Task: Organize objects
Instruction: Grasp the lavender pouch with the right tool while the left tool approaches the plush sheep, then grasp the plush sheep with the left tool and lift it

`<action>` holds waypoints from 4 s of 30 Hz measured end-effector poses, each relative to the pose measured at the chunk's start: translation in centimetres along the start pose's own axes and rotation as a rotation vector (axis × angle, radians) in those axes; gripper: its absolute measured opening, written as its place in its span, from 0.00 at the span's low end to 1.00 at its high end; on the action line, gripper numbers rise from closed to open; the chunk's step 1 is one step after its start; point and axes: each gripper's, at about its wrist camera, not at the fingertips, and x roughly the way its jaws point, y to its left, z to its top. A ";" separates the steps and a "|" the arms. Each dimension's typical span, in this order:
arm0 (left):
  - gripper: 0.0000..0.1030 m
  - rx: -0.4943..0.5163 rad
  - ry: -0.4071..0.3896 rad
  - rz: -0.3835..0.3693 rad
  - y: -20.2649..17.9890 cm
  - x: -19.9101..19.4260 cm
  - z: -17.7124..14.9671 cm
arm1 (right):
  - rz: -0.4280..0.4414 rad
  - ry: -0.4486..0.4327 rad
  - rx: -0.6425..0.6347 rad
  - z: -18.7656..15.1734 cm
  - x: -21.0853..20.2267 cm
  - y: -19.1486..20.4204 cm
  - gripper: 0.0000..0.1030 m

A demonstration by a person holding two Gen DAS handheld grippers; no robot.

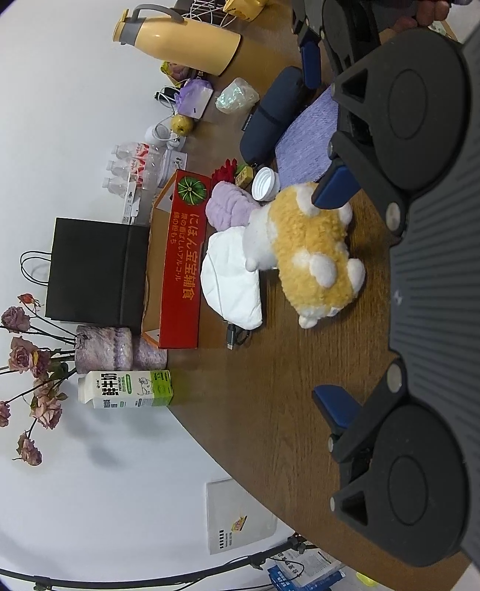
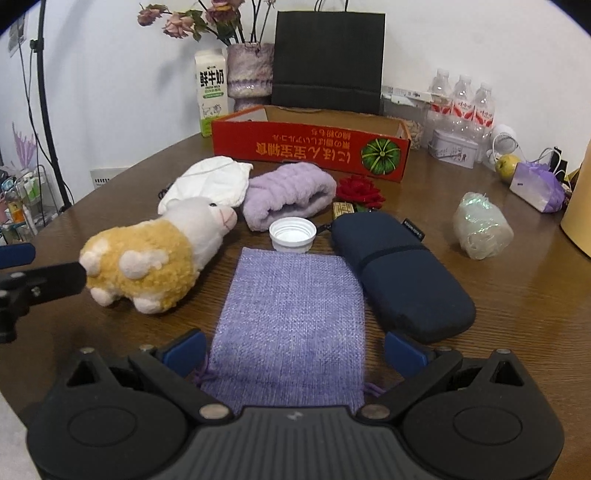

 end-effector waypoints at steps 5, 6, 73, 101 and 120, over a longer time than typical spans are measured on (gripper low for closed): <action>1.00 -0.005 -0.006 -0.004 0.1 0.4 0.6 | 0.011 0.015 0.028 0.2 1.0 -0.6 0.93; 1.00 -0.005 -0.007 -0.004 0.1 0.4 0.6 | 0.010 0.013 0.020 0.1 1.1 -0.5 0.93; 1.00 -0.034 0.081 0.070 -4.5 5.5 1.7 | 0.056 -0.251 -0.001 0.5 -2.8 -6.7 0.11; 0.92 -0.028 -0.001 0.026 -3.5 5.6 1.5 | 0.030 -0.234 -0.018 1.0 -2.4 -5.5 0.12; 0.91 -0.019 -0.136 -0.005 -3.3 2.4 3.4 | 0.017 -0.272 -0.045 2.4 -2.9 -4.0 0.12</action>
